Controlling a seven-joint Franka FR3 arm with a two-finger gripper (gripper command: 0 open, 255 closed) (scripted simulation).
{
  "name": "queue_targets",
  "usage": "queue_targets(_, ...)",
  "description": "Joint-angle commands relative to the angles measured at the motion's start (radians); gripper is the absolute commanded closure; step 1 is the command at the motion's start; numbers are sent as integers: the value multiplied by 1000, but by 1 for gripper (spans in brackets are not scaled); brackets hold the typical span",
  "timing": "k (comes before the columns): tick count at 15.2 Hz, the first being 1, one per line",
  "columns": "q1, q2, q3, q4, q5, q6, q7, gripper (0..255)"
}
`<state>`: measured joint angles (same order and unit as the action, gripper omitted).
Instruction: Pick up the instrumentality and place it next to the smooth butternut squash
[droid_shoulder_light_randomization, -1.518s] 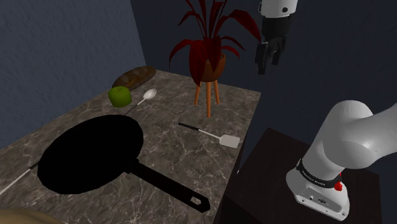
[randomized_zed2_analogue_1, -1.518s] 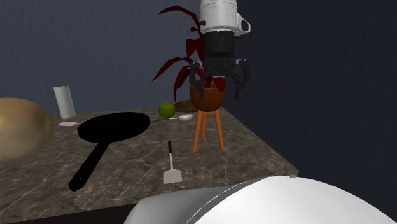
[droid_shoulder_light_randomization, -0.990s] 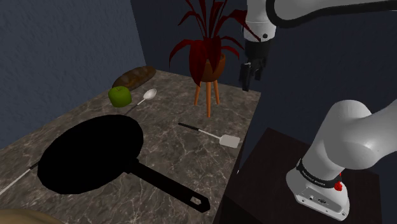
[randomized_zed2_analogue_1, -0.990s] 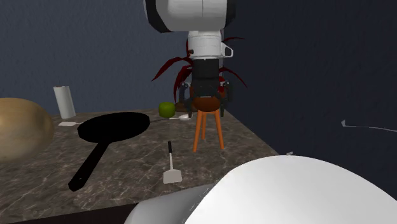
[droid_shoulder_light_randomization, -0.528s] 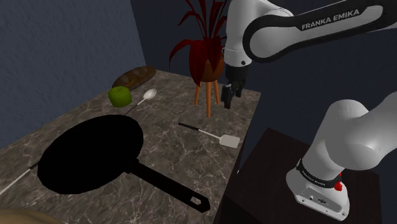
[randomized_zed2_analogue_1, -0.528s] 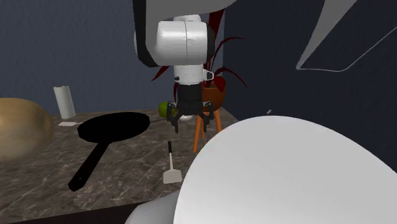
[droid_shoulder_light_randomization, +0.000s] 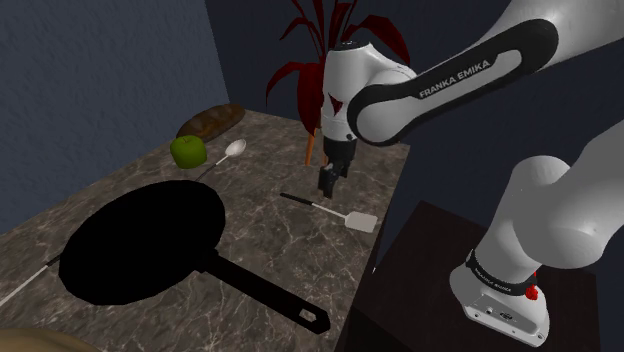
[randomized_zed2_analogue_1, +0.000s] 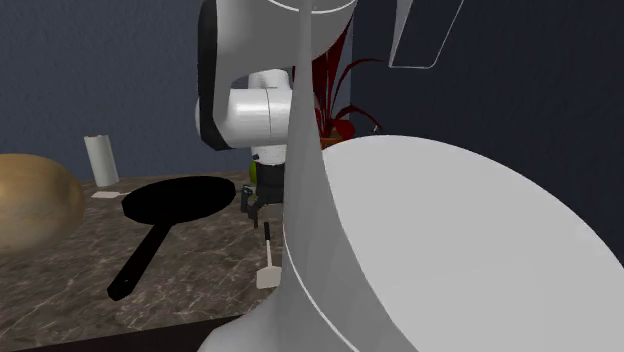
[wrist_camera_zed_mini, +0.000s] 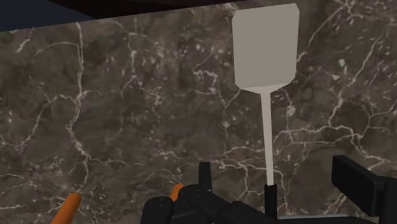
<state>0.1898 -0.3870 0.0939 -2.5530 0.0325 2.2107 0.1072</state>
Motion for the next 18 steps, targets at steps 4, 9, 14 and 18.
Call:
queue_targets(4,19,117,25,10,0,130,1,0)
queue_targets(9,17,170,28,-15,-5,207,6,0)
queue_targets(14,16,188,29,-21,-8,231,7,0)
queue_targets(18,16,188,29,-21,-8,231,7,0)
